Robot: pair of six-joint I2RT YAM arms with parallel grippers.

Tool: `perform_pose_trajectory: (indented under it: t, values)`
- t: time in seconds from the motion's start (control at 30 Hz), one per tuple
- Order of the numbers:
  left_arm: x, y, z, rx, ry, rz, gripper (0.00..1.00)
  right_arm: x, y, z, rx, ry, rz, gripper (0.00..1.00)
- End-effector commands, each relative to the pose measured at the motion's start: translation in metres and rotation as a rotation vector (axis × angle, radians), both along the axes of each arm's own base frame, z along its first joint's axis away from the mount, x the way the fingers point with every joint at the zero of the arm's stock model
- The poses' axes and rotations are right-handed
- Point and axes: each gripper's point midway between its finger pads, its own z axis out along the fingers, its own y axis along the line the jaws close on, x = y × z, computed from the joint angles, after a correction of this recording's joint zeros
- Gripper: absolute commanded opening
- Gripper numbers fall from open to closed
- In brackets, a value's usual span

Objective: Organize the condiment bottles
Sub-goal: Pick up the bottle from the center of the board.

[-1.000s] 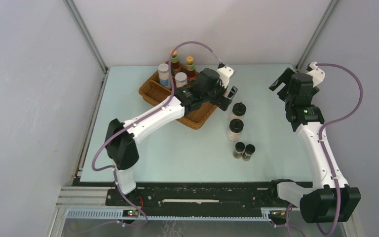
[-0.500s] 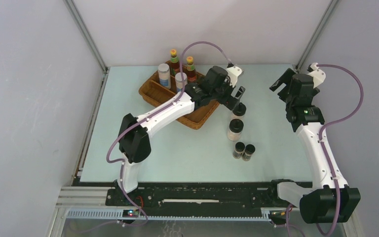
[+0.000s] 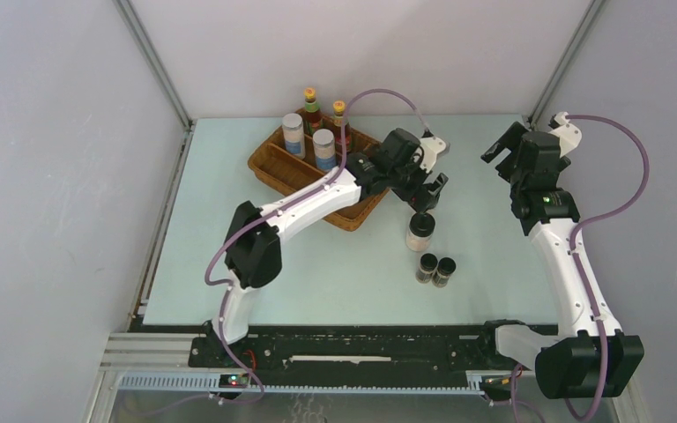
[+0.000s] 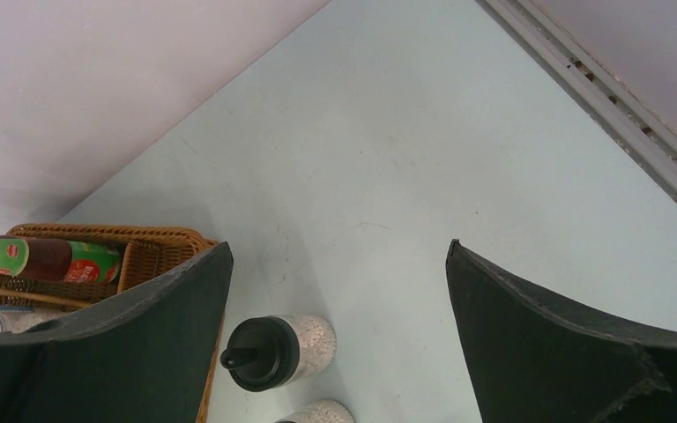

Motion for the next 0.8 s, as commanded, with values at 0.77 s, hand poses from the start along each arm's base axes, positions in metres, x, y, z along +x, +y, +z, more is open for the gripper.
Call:
perform_pose_trajectory:
  t: [0.77]
  values:
    - [0.025, -0.039, -0.007, -0.017, -0.092, 0.001, 1.00, -0.005, -0.015, 0.028, 0.007, -0.108, -0.099, 1.00]
